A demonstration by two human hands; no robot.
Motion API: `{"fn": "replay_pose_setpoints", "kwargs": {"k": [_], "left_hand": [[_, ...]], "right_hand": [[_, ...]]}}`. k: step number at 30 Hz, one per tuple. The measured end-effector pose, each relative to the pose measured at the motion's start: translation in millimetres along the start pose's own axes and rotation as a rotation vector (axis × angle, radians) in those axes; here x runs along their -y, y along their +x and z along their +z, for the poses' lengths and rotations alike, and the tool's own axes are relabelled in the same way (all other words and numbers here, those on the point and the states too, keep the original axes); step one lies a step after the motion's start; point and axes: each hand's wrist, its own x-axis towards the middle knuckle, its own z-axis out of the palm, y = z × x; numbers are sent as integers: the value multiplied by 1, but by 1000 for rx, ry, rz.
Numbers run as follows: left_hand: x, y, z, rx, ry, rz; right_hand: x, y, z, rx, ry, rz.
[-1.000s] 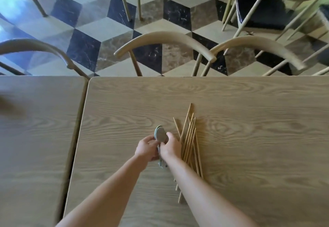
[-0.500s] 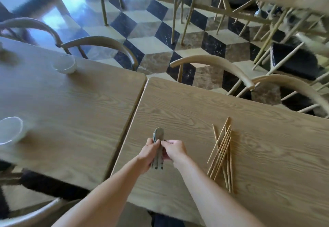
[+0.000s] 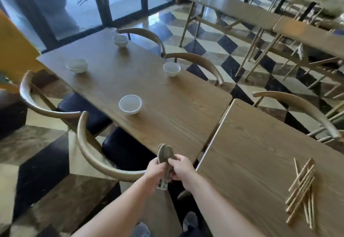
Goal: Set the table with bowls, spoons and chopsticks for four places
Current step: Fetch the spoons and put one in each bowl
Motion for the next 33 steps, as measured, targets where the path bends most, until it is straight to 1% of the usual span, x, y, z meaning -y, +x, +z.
{"fn": "replay_pose_setpoints", "kwargs": {"k": [2,4,6,11,14,16,20,24,27,31,33], "left_hand": [[-2,-9,-33,-69,-95,-10],[-5,-16,-60,-140,-203,-16],[-11,-22,-83,-160,-317,-33],[-28,-13,-123,-199,-579,-43],[-43,-5,-136,-215,-600,-3],[-52,3,-145,-223,-566,18],[-73,27,-156,-208,-491,25],[-96,64,-166,-165,-434,6],[-117,94,-176,-107,-379,-36],[-148,135,-185,-12,-399,-89],[-160,151,-189,11,-394,-120]], "right_hand": [[4,-7,26,109,-59,-11],[7,-13,48,253,-83,-37],[13,-16,66,359,-130,-75],[31,-11,100,432,-215,-64],[41,-2,109,445,-214,-88],[48,6,113,441,-225,-108],[64,28,120,487,-208,-75],[87,61,120,441,-170,-51],[106,94,118,304,-124,-46],[128,142,114,188,222,22],[140,165,109,139,285,26]]}}
